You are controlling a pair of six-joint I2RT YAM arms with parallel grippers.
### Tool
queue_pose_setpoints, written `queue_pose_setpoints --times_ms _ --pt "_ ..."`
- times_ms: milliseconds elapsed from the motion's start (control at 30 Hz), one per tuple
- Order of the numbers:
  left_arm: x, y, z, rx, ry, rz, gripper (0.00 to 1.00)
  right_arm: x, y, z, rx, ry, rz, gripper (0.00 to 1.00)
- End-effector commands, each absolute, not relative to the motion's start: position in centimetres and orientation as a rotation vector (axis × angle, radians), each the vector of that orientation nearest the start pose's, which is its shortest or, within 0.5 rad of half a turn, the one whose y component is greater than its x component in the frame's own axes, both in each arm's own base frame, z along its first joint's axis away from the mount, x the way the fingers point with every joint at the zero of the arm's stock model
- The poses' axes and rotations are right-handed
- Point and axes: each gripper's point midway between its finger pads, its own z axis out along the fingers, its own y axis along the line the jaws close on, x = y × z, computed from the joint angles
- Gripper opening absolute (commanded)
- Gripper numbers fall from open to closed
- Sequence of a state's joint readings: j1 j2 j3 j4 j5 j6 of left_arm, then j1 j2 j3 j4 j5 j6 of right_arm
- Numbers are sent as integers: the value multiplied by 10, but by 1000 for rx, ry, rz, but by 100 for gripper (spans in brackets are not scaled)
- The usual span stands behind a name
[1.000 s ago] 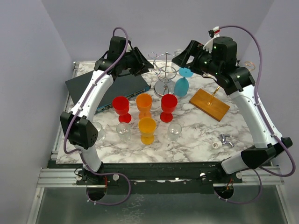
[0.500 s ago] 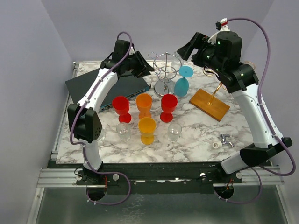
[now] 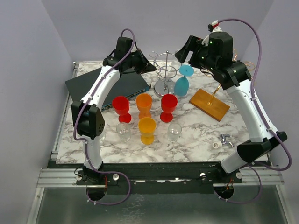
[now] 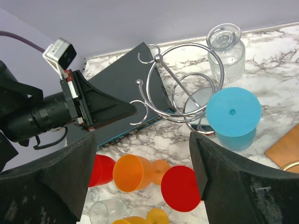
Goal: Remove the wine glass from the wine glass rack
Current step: Adjust the wine rack at the center of the board.
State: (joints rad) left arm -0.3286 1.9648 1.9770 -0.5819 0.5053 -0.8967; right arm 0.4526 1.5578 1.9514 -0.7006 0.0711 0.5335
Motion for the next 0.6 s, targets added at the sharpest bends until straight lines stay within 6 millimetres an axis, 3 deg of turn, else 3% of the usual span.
queue_pose_setpoints --times_ms 0,267,567 --pt "478 -280 281 -292 2300 -1198 0 401 201 407 94 1951 536 85" --pt "493 -273 278 -244 2301 -1127 0 410 204 386 58 2014 466 85" --pt "512 -245 272 -245 2303 -1042 0 423 215 371 18 2055 420 85"
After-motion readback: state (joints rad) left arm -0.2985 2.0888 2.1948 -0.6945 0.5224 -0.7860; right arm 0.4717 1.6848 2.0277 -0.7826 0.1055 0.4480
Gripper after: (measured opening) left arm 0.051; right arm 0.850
